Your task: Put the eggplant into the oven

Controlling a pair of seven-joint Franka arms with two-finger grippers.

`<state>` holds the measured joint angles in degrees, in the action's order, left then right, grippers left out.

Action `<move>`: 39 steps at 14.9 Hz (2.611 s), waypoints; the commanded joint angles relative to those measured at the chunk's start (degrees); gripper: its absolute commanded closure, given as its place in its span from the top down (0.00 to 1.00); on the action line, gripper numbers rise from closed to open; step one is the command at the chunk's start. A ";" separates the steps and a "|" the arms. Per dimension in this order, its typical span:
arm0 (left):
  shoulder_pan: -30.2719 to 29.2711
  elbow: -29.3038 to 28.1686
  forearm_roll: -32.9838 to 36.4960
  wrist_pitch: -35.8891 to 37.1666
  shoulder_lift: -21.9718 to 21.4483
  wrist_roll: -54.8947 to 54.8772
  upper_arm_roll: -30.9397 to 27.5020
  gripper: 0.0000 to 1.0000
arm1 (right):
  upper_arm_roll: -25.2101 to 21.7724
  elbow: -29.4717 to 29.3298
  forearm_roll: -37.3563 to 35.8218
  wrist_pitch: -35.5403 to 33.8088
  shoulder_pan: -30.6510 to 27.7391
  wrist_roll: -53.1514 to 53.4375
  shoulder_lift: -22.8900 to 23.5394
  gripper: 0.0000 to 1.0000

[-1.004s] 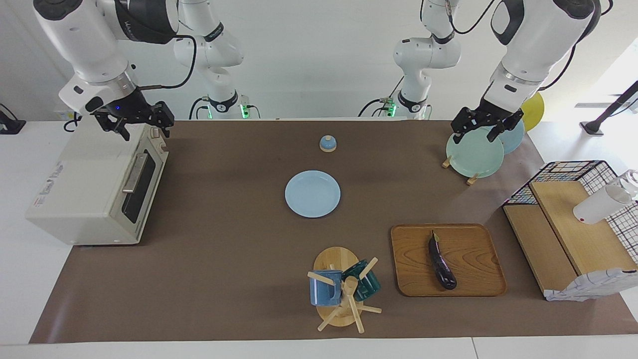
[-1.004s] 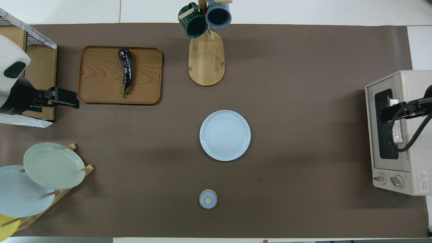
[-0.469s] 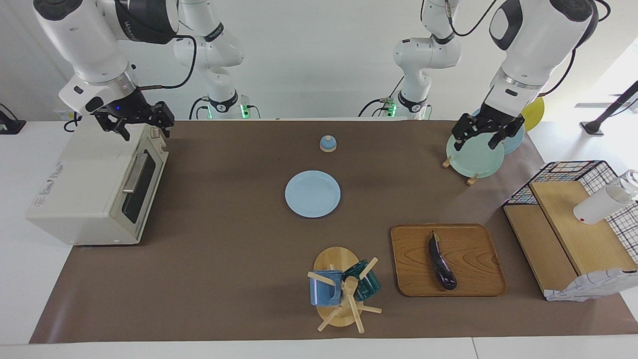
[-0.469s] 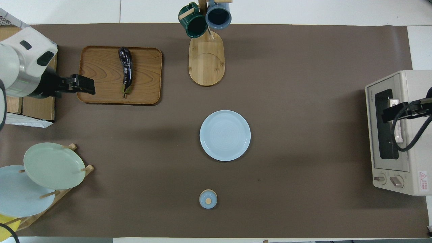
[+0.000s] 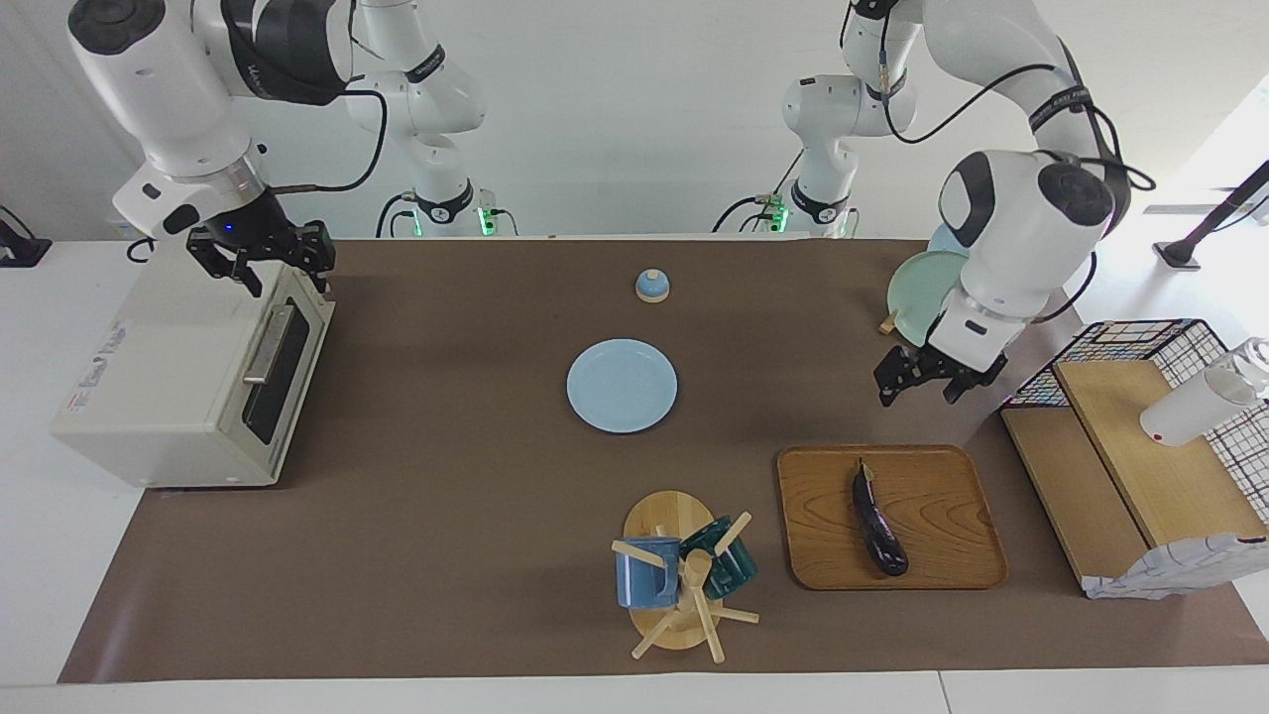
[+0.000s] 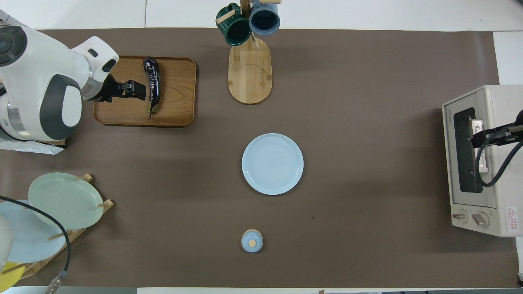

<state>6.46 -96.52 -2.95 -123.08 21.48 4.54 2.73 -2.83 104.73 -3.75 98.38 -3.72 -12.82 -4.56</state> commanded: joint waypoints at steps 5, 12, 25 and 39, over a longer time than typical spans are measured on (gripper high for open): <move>1.81 8.54 2.86 -6.55 11.83 -0.94 -0.01 1.00 | -0.07 9.61 -0.29 8.14 -5.06 5.79 -2.83 0.00; 1.89 8.89 3.65 -8.93 13.50 -1.64 0.08 1.00 | -0.07 11.28 -0.38 13.49 -5.94 5.79 -0.02 0.00; 3.04 6.26 3.12 -13.15 13.24 -1.64 0.08 0.84 | 0.20 14.97 -0.38 19.73 -3.14 5.88 2.62 0.00; 3.12 9.16 -1.87 0.79 6.58 -0.24 0.17 0.00 | 0.46 21.39 -0.03 34.77 3.37 9.04 9.65 0.00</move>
<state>9.32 -86.59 -2.30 -128.61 33.42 3.36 3.09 -1.00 125.51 -1.88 130.84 1.57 -3.27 3.55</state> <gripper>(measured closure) 0.665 0.991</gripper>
